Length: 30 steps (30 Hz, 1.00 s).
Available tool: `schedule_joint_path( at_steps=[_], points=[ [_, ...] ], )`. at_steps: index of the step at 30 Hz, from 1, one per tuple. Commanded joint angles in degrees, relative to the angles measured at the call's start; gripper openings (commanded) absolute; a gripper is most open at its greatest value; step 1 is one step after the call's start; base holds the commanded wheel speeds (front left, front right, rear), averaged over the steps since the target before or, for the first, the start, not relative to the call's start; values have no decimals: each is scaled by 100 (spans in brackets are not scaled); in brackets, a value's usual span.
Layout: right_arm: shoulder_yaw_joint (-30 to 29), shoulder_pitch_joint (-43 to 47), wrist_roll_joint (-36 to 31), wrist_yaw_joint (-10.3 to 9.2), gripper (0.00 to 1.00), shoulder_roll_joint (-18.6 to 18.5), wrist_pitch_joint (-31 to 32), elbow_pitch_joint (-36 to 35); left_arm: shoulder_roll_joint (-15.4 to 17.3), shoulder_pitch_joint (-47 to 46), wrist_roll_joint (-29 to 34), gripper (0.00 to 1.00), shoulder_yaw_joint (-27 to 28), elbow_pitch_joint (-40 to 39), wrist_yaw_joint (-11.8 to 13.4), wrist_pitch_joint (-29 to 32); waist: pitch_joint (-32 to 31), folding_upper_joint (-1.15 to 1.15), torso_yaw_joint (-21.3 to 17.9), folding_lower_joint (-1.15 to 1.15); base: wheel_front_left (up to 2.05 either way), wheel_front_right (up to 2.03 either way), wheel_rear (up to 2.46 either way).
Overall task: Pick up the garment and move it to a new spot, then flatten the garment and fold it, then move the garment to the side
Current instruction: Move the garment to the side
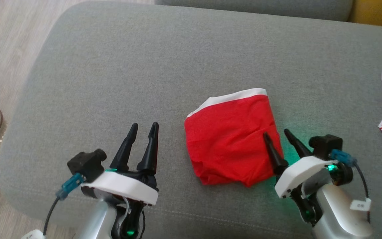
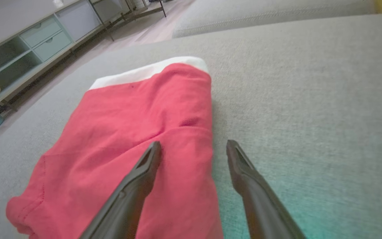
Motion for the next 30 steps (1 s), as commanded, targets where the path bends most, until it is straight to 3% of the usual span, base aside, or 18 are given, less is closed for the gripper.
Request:
schedule_joint_path(
  at_steps=[1, 9, 11, 19, 24, 30],
  points=[
    [199, -271, 67, -5, 100, -37, 69, -72, 34, -327, -49, 100, 147, -211, 7, -70, 49, 0, 38, 0, 0, 0, 0],
    [635, -443, 385, -5, 100, -147, 327, 238, 34, -388, -69, 100, 134, -209, 7, -70, 136, 0, 145, 0, 0, 0, 0],
    [790, -492, 394, -5, 0, -251, 361, 322, 34, -400, -70, 100, 141, -208, 7, -70, 146, 0, 166, 0, 0, 0, 0],
    [897, -802, 43, -5, 0, -608, -184, 496, 34, -393, -3, 100, 243, -228, 17, -70, 121, 0, 18, 0, 0, 0, 0],
    [926, -1131, -643, -5, 0, -965, -597, 361, 34, -439, 63, 100, 252, -296, -14, -70, 174, 0, -351, 0, 0, 0, 0],
    [949, -1505, -1000, -5, 0, -1510, -490, 13, 34, -589, 145, 100, 162, -384, -58, -70, 357, 0, -850, 0, 0, 0, 0]
  ],
)
